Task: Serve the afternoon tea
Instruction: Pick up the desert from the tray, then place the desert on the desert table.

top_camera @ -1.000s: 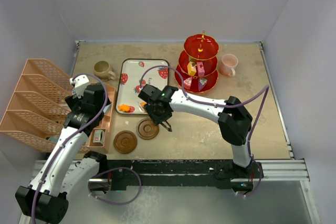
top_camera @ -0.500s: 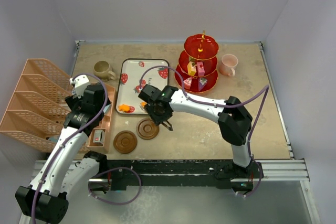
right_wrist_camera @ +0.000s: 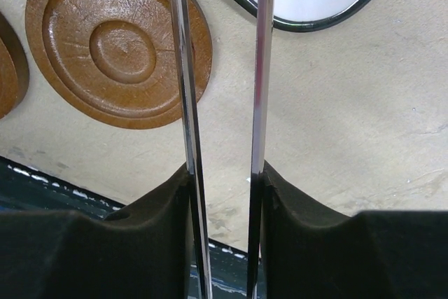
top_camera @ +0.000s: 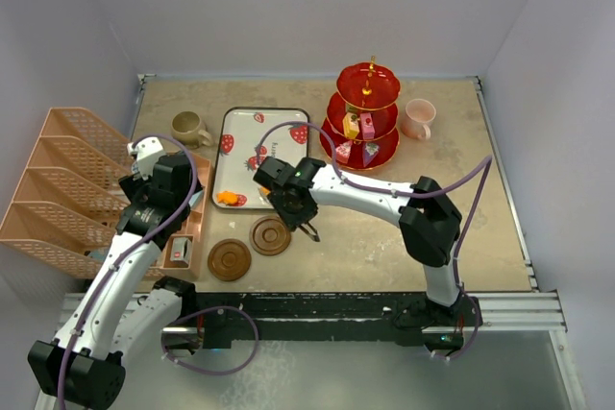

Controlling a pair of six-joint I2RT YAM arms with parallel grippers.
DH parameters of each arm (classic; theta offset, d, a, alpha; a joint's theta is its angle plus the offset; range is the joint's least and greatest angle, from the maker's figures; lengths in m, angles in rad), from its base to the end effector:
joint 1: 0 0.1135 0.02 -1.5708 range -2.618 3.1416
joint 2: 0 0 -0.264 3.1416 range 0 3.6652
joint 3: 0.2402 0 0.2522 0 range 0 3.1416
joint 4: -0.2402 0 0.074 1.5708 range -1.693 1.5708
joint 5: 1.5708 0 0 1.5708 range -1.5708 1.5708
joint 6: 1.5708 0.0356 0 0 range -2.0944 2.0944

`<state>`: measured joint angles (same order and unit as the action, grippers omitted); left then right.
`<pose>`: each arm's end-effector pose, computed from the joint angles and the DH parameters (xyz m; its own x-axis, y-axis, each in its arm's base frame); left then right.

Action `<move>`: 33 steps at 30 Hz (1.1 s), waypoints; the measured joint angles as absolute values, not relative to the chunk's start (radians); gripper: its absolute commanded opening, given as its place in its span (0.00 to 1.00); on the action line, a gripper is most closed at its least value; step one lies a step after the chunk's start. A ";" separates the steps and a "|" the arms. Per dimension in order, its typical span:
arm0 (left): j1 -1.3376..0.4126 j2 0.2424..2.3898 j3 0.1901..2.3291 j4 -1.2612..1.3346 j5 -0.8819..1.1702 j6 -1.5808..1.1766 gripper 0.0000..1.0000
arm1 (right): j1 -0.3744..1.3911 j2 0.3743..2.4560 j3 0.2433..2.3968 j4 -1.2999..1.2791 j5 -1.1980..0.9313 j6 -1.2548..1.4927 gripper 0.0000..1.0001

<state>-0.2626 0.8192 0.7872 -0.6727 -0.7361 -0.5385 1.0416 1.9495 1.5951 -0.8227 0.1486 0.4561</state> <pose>0.1636 -0.0192 0.2935 -0.3824 -0.2908 -0.8771 -0.5797 0.8146 -0.0173 0.2116 0.3513 0.2292 -0.7819 -0.4742 -0.4046 -0.5353 0.8434 0.0462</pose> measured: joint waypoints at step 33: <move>-0.262 0.819 0.787 -0.673 -0.736 -0.538 1.00 | 0.737 1.600 1.757 -0.863 0.179 0.472 0.30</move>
